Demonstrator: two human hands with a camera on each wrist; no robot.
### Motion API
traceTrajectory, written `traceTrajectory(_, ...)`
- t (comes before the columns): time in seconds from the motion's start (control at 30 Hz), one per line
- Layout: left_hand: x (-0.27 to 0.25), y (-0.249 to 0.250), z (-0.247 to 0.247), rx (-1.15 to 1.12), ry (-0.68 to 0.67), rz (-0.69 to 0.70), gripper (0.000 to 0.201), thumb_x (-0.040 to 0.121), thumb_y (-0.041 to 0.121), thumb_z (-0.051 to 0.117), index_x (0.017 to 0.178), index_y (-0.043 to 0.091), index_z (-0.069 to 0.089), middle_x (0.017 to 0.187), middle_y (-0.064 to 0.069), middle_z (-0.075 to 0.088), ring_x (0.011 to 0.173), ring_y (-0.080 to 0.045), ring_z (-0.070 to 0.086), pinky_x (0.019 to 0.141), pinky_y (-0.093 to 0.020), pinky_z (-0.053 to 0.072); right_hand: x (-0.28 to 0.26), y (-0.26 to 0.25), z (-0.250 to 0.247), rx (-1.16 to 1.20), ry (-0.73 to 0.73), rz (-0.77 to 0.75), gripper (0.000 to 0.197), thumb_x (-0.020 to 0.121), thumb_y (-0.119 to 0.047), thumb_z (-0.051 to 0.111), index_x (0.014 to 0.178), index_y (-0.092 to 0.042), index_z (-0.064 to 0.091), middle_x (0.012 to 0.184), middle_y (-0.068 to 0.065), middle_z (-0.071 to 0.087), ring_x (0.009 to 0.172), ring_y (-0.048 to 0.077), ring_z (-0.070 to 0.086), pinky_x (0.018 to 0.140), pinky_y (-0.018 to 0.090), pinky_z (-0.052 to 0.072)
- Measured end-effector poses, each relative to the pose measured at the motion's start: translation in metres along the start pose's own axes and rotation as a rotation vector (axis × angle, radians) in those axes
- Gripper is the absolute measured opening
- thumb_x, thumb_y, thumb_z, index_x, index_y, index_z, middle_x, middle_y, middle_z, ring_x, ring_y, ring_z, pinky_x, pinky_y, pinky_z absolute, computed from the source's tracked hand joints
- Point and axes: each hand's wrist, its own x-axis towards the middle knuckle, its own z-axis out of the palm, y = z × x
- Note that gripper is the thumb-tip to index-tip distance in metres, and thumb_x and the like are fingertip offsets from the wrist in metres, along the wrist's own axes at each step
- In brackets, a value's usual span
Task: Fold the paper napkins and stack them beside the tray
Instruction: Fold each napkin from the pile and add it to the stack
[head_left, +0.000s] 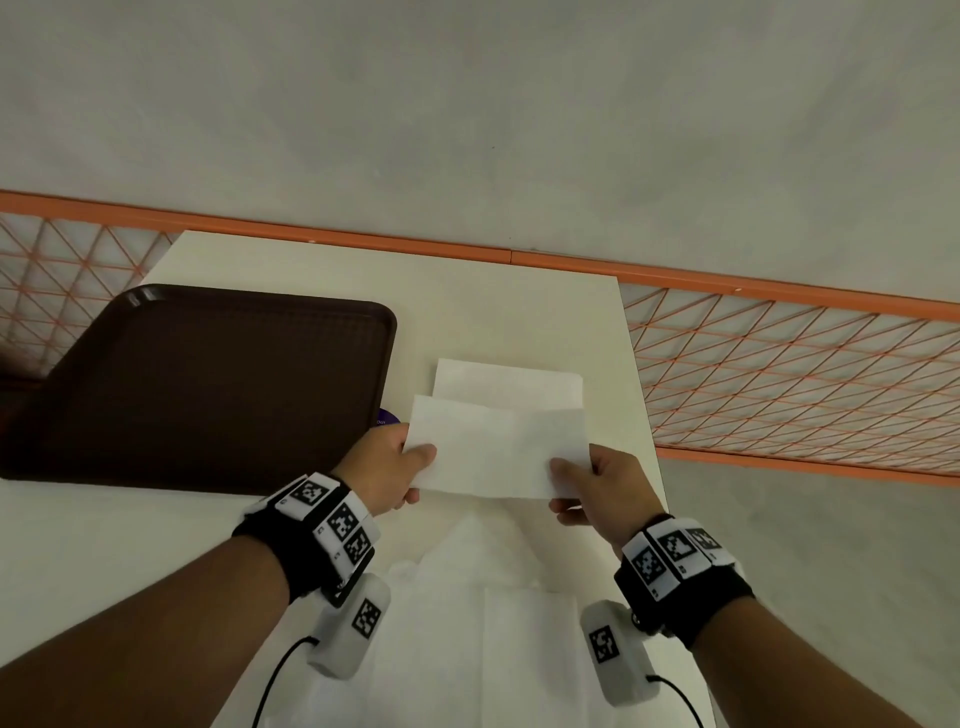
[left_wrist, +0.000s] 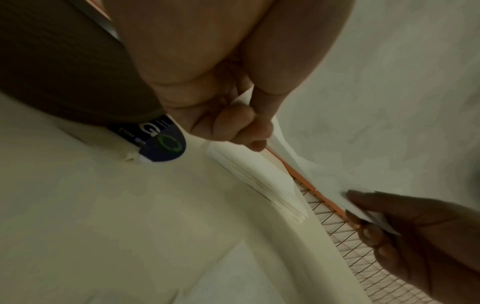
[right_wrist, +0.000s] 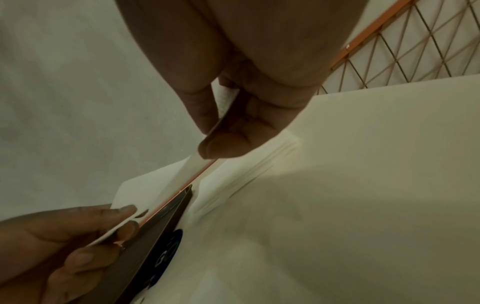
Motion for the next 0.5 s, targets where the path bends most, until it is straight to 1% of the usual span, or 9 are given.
traceTrajectory(0.1, 0.018, 0.01, 0.0, 0.05, 0.038, 0.024, 0.015, 0.098, 0.02, 0.049, 0.101, 0.014, 0.062, 0.068, 0.001, 0.058, 0.043, -0.01, 0.052, 0.042, -0.02, 0.038, 0.02, -0.011, -0.004, -0.035, 0.045, -0.015, 0.014, 0.092, -0.013, 0.061, 0.093, 0.001, 0.065, 0.08, 0.014, 0.066, 0.055, 0.022, 0.063, 0.054, 0.031, 0.055)
traceTrajectory(0.2, 0.034, 0.019, 0.0, 0.071, 0.061, 0.028, 0.017, 0.098, 0.021, 0.048, 0.099, 0.011, 0.062, 0.073, -0.002, 0.058, 0.042, -0.009, 0.053, 0.042, -0.019, 0.036, 0.038, -0.018, -0.008, -0.074, 0.071, -0.027, 0.012, 0.091, -0.012, 0.061, 0.094, -0.001, 0.065, 0.081, 0.015, 0.067, 0.056, 0.023, 0.064, 0.055, 0.031, 0.054)
traceTrajectory(0.27, 0.045, 0.024, 0.0, 0.097, 0.074, 0.034, 0.018, 0.098, 0.021, 0.047, 0.097, 0.009, 0.061, 0.074, -0.005, 0.057, 0.043, -0.009, 0.056, 0.046, -0.023, 0.037, 0.05, -0.022, -0.01, -0.108, 0.095, -0.029, 0.011, 0.091, -0.013, 0.061, 0.093, -0.002, 0.065, 0.081, 0.015, 0.068, 0.057, 0.024, 0.066, 0.057, 0.034, 0.057)
traceTrajectory(0.33, 0.058, 0.026, 0.001, 0.154, 0.094, 0.058, 0.018, 0.098, 0.022, 0.049, 0.097, 0.007, 0.059, 0.069, -0.003, 0.057, 0.05, -0.014, 0.059, 0.053, -0.025, 0.042, 0.062, -0.025, -0.011, -0.147, 0.12, -0.027, 0.011, 0.091, -0.013, 0.06, 0.088, -0.004, 0.064, 0.078, 0.015, 0.068, 0.057, 0.025, 0.066, 0.059, 0.037, 0.06)
traceTrajectory(0.4, 0.071, 0.025, 0.002, 0.247, 0.128, 0.088, 0.018, 0.097, 0.023, 0.051, 0.097, 0.008, 0.06, 0.062, -0.001, 0.057, 0.055, -0.017, 0.06, 0.061, -0.026, 0.046, 0.073, -0.028, -0.01, -0.194, 0.147, -0.023, 0.013, 0.091, -0.015, 0.06, 0.083, -0.005, 0.063, 0.077, 0.014, 0.068, 0.058, 0.025, 0.066, 0.059, 0.038, 0.06)
traceTrajectory(0.43, 0.078, 0.025, 0.004, 0.291, 0.142, 0.099, 0.019, 0.096, 0.024, 0.052, 0.098, 0.008, 0.06, 0.062, 0.0, 0.058, 0.06, -0.019, 0.061, 0.065, -0.028, 0.047, 0.078, -0.029, -0.01, -0.224, 0.161, -0.022, 0.014, 0.091, -0.016, 0.059, 0.082, -0.006, 0.063, 0.078, 0.013, 0.068, 0.058, 0.025, 0.067, 0.058, 0.037, 0.06)
traceTrajectory(0.5, 0.089, 0.025, 0.006, 0.357, 0.169, 0.116, 0.02, 0.094, 0.027, 0.054, 0.1, 0.009, 0.062, 0.071, -0.002, 0.061, 0.075, -0.025, 0.064, 0.073, -0.032, 0.051, 0.087, -0.032, -0.009, -0.289, 0.184, -0.017, 0.015, 0.091, -0.018, 0.059, 0.082, -0.007, 0.062, 0.078, 0.012, 0.068, 0.059, 0.024, 0.068, 0.058, 0.035, 0.06)
